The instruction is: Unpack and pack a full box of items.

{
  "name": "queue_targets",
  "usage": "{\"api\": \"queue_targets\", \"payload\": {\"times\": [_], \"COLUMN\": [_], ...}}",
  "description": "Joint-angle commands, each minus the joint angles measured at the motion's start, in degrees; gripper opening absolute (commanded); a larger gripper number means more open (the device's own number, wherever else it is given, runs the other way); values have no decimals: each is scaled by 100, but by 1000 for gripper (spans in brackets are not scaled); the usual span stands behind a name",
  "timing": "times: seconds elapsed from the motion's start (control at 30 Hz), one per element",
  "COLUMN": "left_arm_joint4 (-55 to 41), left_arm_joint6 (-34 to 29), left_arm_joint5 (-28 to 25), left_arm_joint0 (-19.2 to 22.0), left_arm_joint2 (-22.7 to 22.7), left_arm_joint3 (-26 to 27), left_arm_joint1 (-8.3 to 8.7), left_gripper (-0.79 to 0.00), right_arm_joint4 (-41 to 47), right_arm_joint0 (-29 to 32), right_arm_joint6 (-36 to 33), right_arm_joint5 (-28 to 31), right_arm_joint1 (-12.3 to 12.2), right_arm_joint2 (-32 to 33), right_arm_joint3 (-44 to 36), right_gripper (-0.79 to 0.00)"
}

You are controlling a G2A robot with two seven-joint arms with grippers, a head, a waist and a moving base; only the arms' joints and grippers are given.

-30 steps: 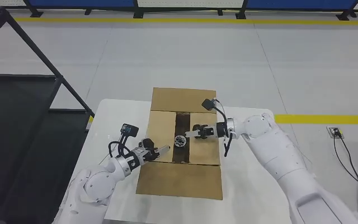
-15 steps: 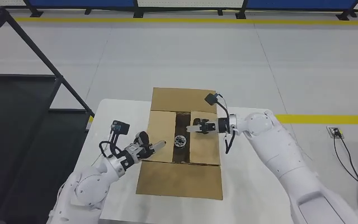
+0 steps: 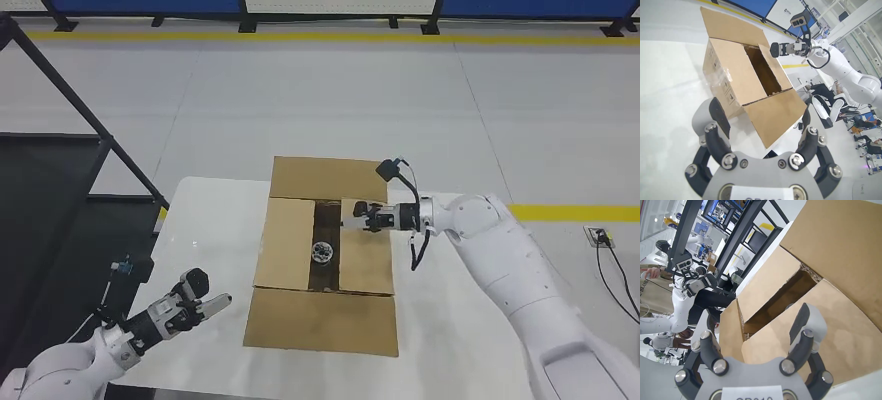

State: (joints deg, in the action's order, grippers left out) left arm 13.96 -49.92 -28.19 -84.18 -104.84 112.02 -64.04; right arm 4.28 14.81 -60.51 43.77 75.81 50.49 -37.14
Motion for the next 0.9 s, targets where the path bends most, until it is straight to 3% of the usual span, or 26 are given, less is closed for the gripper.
{"api": "queue_targets", "payload": {"times": [0.0, 0.07, 0.2, 0.43, 0.6, 0.87], "left_arm_joint4": [0, 0, -15, -831, -1246, -1233], "left_arm_joint6": [16, 16, -3, -922, -1508, -1740], "left_arm_joint5": [5, 5, 25, -88, -149, -103], "left_arm_joint0": [7, 7, 0, -110, -74, 82], "left_arm_joint2": [19, 19, 239, 180, 340, 655], "left_arm_joint3": [-3, -3, 55, -459, -806, -989], "left_arm_joint1": [-1, -1, 15, 125, 194, 233], "left_gripper": [0, 0, 0, 0, 0, 0], "right_arm_joint4": [-1, -224, -471, -698, -596, -569], "right_arm_joint0": [0, 5, -11, -238, -397, -500], "right_arm_joint6": [0, 670, 1833, 3165, 3068, 3106], "right_arm_joint5": [0, -264, -197, -284, -536, -629], "right_arm_joint1": [0, 2, 6, 73, 263, 434], "right_arm_joint2": [0, 45, 180, 302, 177, 88], "right_arm_joint3": [0, 57, 310, 1206, 1693, 2057], "right_gripper": [0, 0, 0, 0, 0, 0]}}
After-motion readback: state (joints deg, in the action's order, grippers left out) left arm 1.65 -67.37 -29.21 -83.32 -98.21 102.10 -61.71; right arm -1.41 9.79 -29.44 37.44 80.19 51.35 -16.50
